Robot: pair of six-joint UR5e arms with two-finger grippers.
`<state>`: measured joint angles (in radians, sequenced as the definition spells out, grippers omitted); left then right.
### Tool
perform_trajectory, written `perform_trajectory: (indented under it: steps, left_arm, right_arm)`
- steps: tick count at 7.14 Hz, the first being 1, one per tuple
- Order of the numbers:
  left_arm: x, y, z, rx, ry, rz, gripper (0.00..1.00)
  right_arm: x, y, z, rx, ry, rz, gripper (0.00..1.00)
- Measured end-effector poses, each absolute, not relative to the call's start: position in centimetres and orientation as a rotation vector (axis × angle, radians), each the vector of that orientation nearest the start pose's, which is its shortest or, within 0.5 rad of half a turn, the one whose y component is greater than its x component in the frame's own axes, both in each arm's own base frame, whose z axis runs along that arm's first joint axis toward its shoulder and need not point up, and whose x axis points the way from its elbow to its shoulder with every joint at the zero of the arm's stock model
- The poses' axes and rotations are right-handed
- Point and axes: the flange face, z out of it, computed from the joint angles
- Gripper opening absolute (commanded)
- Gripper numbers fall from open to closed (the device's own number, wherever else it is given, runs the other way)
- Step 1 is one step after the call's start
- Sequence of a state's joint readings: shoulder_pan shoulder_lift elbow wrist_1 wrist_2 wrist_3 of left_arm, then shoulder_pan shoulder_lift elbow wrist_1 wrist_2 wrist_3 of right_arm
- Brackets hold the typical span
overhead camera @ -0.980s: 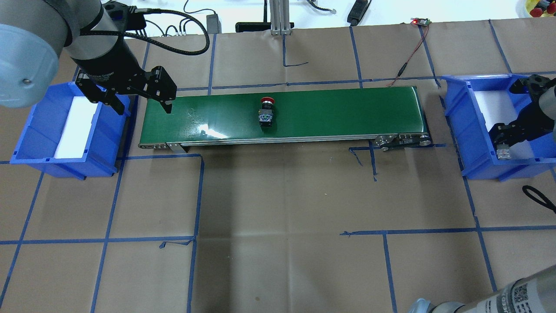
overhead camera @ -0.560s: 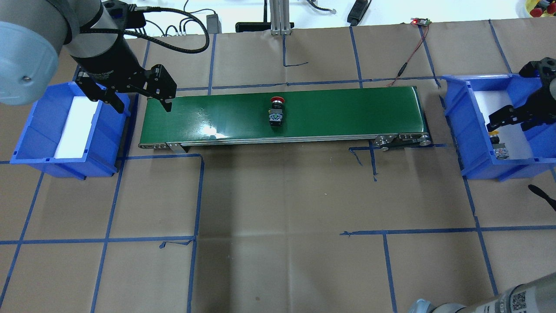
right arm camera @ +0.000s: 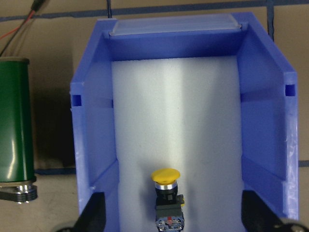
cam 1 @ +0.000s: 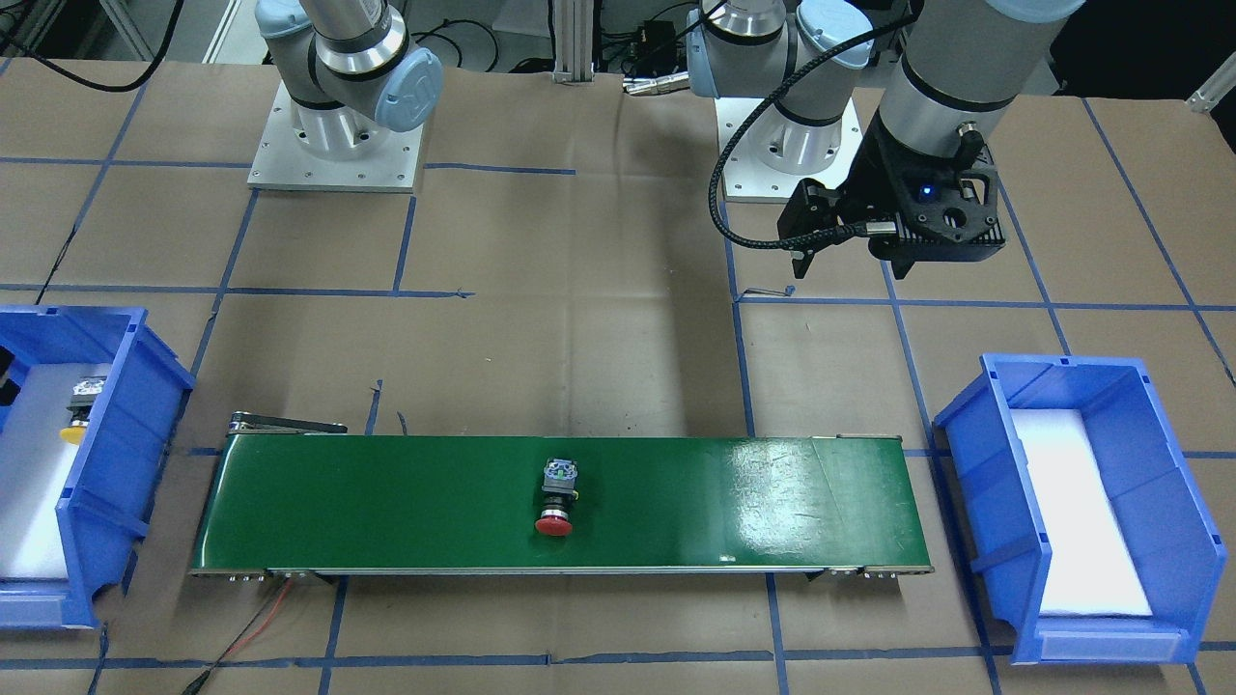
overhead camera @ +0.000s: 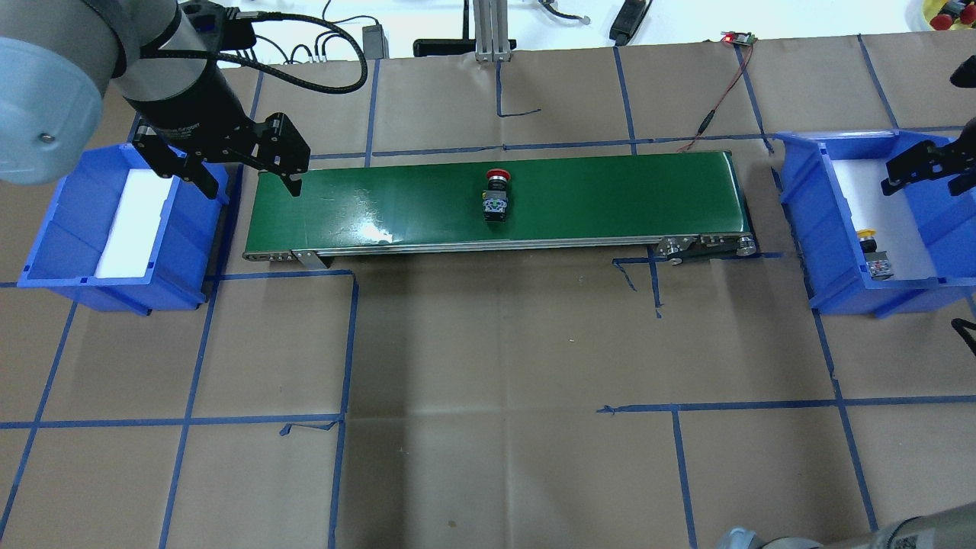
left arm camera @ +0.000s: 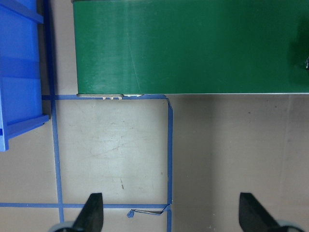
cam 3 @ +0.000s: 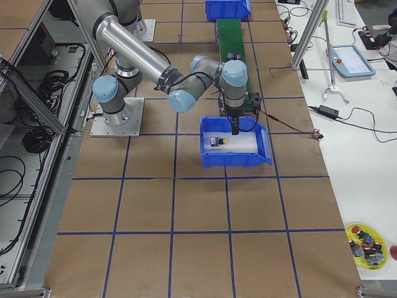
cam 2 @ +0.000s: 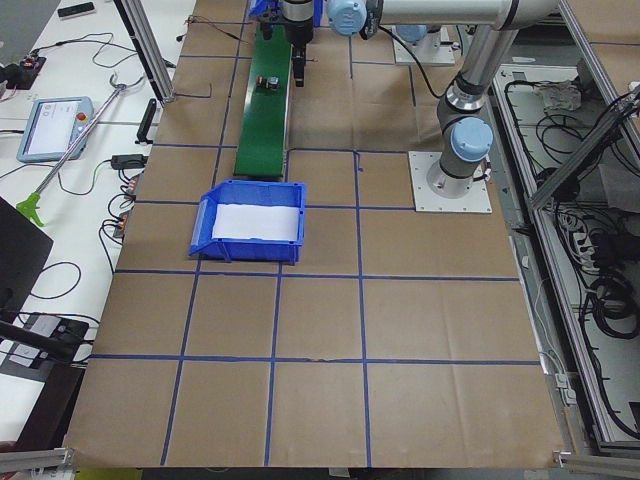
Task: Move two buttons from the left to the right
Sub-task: 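Move the right gripper back over the belt to the red button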
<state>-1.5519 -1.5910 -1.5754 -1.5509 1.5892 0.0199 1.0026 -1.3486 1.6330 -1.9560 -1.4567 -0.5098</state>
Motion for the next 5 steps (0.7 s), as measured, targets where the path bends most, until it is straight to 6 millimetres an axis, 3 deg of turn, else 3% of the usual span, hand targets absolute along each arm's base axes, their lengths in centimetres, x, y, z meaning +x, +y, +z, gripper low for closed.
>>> perform_trajectory:
  steps: [2,3,5]
  left_arm:
    - [-12.2,-50.3,47.7,0.002,3.124,0.010,1.00]
    - [-12.2,-50.4,47.6,0.002,3.124,0.012,1.00]
    - [-12.2,-50.4,47.6,0.003,3.124,0.014,1.00]
  right_arm:
    - [-13.8,-59.2,41.5,0.181,3.063,-0.193,1.00]
    - [-9.5,-60.2,42.1,0.146,3.061,-0.192,1.00]
    - [-0.3,-61.6,41.4,0.087,3.045,-0.164,1.00]
